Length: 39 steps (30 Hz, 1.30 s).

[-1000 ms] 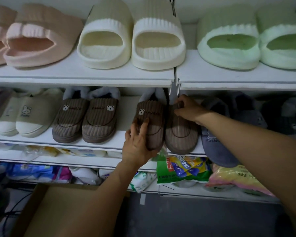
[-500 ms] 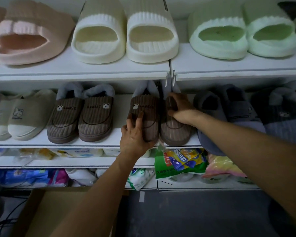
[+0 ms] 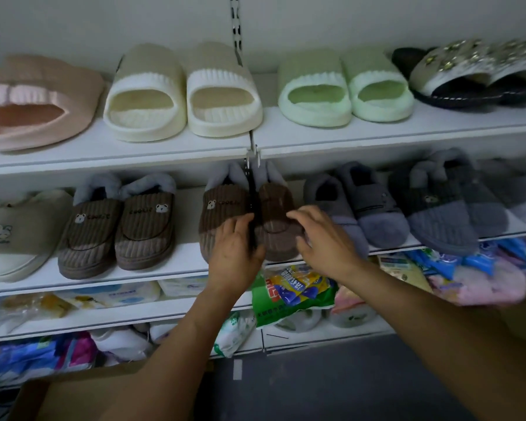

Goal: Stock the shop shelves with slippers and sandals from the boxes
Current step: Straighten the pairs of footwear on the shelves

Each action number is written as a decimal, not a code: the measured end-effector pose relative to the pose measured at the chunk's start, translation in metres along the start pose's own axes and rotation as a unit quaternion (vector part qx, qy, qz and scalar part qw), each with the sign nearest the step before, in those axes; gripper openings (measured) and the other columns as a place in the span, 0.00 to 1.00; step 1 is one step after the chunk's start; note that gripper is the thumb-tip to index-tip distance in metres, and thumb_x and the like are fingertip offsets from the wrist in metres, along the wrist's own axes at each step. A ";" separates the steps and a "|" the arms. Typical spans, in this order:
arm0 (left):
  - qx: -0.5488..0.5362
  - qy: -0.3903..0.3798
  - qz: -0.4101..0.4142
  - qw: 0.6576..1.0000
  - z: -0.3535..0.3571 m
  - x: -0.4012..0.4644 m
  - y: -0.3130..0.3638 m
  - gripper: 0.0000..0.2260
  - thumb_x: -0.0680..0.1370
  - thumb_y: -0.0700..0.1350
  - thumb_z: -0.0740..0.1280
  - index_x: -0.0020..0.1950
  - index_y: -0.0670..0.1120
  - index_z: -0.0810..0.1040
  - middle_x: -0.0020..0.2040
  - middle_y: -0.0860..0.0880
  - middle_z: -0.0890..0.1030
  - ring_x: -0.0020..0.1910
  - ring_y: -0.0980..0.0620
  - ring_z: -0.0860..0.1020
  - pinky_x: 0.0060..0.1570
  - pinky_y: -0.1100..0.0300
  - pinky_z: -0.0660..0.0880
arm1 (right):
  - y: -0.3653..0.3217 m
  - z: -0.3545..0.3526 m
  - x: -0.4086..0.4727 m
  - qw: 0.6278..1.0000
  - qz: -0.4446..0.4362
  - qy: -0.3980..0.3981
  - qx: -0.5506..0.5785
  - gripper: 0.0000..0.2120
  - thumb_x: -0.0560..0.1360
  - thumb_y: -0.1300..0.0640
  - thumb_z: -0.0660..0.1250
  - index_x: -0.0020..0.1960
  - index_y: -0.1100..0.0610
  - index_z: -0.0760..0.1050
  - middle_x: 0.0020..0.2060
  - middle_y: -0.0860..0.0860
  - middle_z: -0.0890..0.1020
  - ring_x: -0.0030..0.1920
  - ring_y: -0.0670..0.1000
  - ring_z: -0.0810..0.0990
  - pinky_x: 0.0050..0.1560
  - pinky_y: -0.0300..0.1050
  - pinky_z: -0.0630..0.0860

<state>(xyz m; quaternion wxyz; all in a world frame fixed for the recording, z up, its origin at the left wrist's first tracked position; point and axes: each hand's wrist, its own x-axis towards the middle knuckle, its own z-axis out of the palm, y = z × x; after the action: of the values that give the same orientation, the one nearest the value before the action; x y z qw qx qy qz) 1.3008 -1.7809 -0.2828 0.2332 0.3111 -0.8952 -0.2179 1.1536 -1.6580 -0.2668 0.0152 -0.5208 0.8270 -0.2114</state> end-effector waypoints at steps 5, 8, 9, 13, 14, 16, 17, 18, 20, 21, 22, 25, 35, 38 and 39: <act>-0.046 -0.046 0.030 0.997 0.018 0.010 0.048 0.27 0.71 0.43 0.72 0.70 0.44 0.69 0.63 0.42 0.72 0.62 0.42 0.71 0.63 0.55 0.66 | 0.040 -0.033 -0.013 0.999 0.037 0.022 -0.017 0.23 0.74 0.59 0.63 0.69 0.52 0.68 0.64 0.52 0.71 0.61 0.57 0.74 0.56 0.51 0.74; -0.046 -0.070 0.038 0.996 0.034 0.021 0.078 0.28 0.71 0.43 0.71 0.70 0.44 0.69 0.63 0.41 0.72 0.62 0.41 0.72 0.62 0.55 0.68 | 0.073 -0.055 -0.018 0.997 0.061 0.020 -0.033 0.23 0.74 0.58 0.63 0.69 0.51 0.67 0.64 0.52 0.70 0.63 0.56 0.72 0.57 0.51 0.74; -0.046 -0.075 0.034 0.996 0.041 0.024 0.088 0.28 0.71 0.43 0.72 0.70 0.44 0.69 0.62 0.41 0.72 0.61 0.41 0.73 0.60 0.56 0.68 | 0.085 -0.062 -0.021 0.997 0.069 0.018 -0.040 0.23 0.74 0.57 0.63 0.69 0.50 0.67 0.65 0.52 0.70 0.64 0.56 0.72 0.57 0.51 0.74; -0.058 -0.084 0.019 0.995 0.080 0.028 0.129 0.28 0.69 0.44 0.71 0.68 0.42 0.71 0.60 0.40 0.73 0.59 0.39 0.74 0.60 0.54 0.70 | 0.143 -0.086 -0.037 0.996 0.069 -0.005 -0.059 0.23 0.74 0.57 0.63 0.69 0.51 0.68 0.64 0.53 0.71 0.63 0.57 0.72 0.58 0.52 0.73; -0.055 -0.089 0.014 0.994 0.092 0.029 0.140 0.29 0.69 0.44 0.72 0.69 0.42 0.71 0.60 0.40 0.73 0.60 0.39 0.74 0.61 0.52 0.70 | 0.159 -0.092 -0.040 0.996 0.069 -0.013 -0.062 0.23 0.74 0.56 0.63 0.69 0.52 0.68 0.64 0.53 0.70 0.63 0.57 0.72 0.58 0.51 0.73; -0.033 -0.091 -0.003 0.995 0.113 0.033 0.159 0.31 0.69 0.49 0.71 0.70 0.42 0.70 0.61 0.39 0.73 0.61 0.39 0.73 0.62 0.51 0.70 | 0.190 -0.103 -0.045 0.995 0.069 -0.027 -0.063 0.23 0.75 0.56 0.63 0.70 0.53 0.67 0.64 0.54 0.70 0.63 0.57 0.72 0.57 0.51 0.74; -0.020 -0.085 -0.013 0.996 0.123 0.034 0.166 0.33 0.68 0.54 0.68 0.69 0.42 0.70 0.60 0.39 0.74 0.60 0.38 0.73 0.61 0.50 0.70 | 0.205 -0.108 -0.046 0.995 0.065 -0.034 -0.062 0.23 0.75 0.56 0.63 0.70 0.53 0.67 0.64 0.54 0.70 0.63 0.57 0.71 0.57 0.51 0.74; -0.005 -0.074 -0.022 0.997 0.132 0.034 0.171 0.36 0.65 0.58 0.64 0.69 0.41 0.71 0.59 0.38 0.74 0.59 0.36 0.73 0.60 0.49 0.70 | 0.220 -0.112 -0.047 0.995 0.060 -0.042 -0.061 0.24 0.75 0.56 0.63 0.70 0.53 0.67 0.64 0.54 0.70 0.64 0.57 0.71 0.58 0.52 0.74; 0.040 -0.042 -0.036 0.998 0.151 0.031 0.172 0.40 0.62 0.63 0.59 0.67 0.40 0.73 0.57 0.36 0.75 0.56 0.33 0.74 0.57 0.45 0.72 | 0.244 -0.116 -0.048 0.995 0.053 -0.062 -0.055 0.23 0.75 0.56 0.63 0.70 0.53 0.67 0.64 0.55 0.70 0.65 0.57 0.70 0.58 0.52 0.73; 0.056 -0.024 -0.047 0.997 0.158 0.028 0.170 0.41 0.60 0.64 0.58 0.66 0.40 0.75 0.57 0.35 0.76 0.55 0.32 0.75 0.55 0.43 0.73 | 0.253 -0.116 -0.047 0.995 0.048 -0.074 -0.054 0.23 0.75 0.57 0.62 0.70 0.53 0.66 0.64 0.55 0.70 0.65 0.57 0.69 0.58 0.52 0.73; 0.066 -0.016 -0.064 0.996 0.162 0.024 0.169 0.42 0.59 0.65 0.58 0.66 0.41 0.75 0.59 0.36 0.76 0.55 0.32 0.75 0.55 0.43 0.73 | 0.260 -0.115 -0.046 0.994 0.040 -0.088 -0.056 0.23 0.75 0.57 0.62 0.70 0.53 0.66 0.64 0.55 0.70 0.65 0.57 0.69 0.58 0.52 0.73; 0.077 -0.060 -0.145 0.985 0.163 0.015 0.164 0.47 0.55 0.67 0.61 0.71 0.46 0.68 0.69 0.40 0.67 0.65 0.35 0.68 0.63 0.46 0.67 | 0.270 -0.108 -0.036 0.989 0.023 -0.135 -0.058 0.24 0.76 0.55 0.62 0.71 0.52 0.63 0.65 0.55 0.68 0.66 0.58 0.68 0.60 0.53 0.72; 0.055 -0.085 -0.155 0.983 0.173 0.032 0.143 0.51 0.57 0.53 0.80 0.76 0.52 0.59 0.75 0.41 0.54 0.70 0.36 0.64 0.67 0.50 0.66 | 0.246 -0.072 0.062 0.983 0.001 -0.184 0.003 0.34 0.74 0.47 0.66 0.75 0.51 0.56 0.74 0.52 0.59 0.71 0.57 0.66 0.67 0.52 0.68; 0.052 -0.077 -0.139 0.986 0.177 0.041 0.137 0.52 0.57 0.54 0.80 0.76 0.54 0.58 0.74 0.43 0.55 0.68 0.36 0.66 0.65 0.49 0.69 | 0.247 -0.060 0.089 0.972 0.010 -0.236 -0.019 0.36 0.72 0.40 0.67 0.73 0.52 0.58 0.73 0.54 0.64 0.69 0.56 0.69 0.65 0.51 0.70; 0.051 -0.072 -0.133 0.987 0.179 0.044 0.135 0.52 0.57 0.54 0.80 0.76 0.54 0.58 0.74 0.44 0.56 0.67 0.36 0.67 0.64 0.49 0.70 | 0.249 -0.057 0.094 0.967 0.008 -0.255 -0.023 0.33 0.71 0.39 0.67 0.70 0.54 0.63 0.69 0.55 0.69 0.65 0.56 0.72 0.61 0.50 0.72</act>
<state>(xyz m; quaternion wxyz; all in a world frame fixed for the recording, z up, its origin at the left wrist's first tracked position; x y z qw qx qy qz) 1.1097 -1.6697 -0.3409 0.1207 0.4227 -0.8700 -0.2232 0.8840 -1.6289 -0.2876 0.2150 -0.5509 0.8047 -0.0522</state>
